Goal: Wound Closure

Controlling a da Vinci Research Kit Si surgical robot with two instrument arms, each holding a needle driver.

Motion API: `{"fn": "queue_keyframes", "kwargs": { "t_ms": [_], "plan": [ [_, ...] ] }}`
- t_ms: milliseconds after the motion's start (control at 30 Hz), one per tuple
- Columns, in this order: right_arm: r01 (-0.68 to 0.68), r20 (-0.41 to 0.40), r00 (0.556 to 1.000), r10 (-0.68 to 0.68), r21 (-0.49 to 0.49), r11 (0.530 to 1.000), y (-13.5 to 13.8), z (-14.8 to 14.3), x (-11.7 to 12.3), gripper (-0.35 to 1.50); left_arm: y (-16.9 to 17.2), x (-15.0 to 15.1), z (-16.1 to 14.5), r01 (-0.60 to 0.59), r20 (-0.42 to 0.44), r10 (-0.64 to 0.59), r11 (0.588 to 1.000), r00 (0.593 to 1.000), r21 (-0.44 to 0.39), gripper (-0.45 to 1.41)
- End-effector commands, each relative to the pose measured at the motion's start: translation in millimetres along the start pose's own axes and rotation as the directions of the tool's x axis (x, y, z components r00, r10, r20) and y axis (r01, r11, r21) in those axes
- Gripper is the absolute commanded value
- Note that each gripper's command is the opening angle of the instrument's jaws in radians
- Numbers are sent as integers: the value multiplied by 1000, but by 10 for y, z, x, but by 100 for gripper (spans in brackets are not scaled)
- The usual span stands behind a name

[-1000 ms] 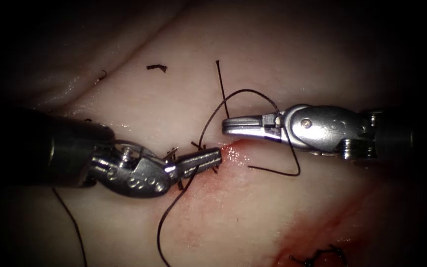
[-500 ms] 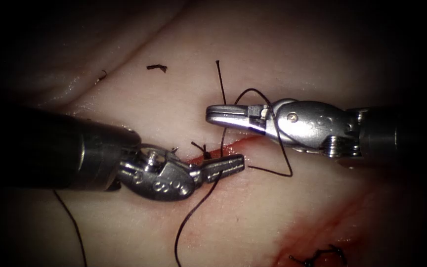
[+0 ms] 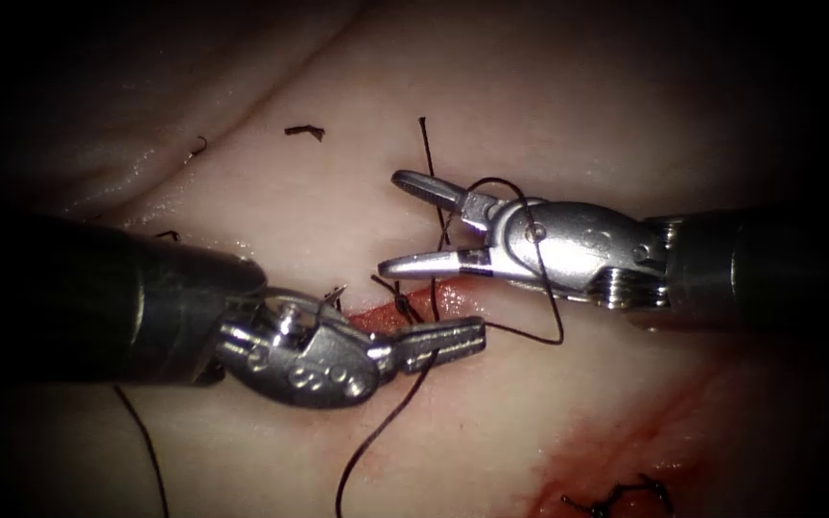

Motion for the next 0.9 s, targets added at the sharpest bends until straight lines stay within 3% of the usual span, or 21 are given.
{"fn": "queue_keyframes", "kwargs": {
  "t_ms": [33,233,467,900],
  "plan": [
    [6,29,1000,-6,9,1000,-4,9,-14,79,3,0,6,2,-19,-2,1000,1000,-2,-45],
    [9,62,998,-7,-23,1000,-4,9,-28,77,-7,0,5,1,-78,-2,1000,997,-19,-45],
    [27,137,990,-30,20,999,-12,12,-40,77,-33,-5,5,62,-145,-65,998,987,-30,-45],
    [22,125,991,-38,132,991,-27,8,-44,83,-80,-50,13,163,-223,-171,985,960,-56,-45]
  ]
}}
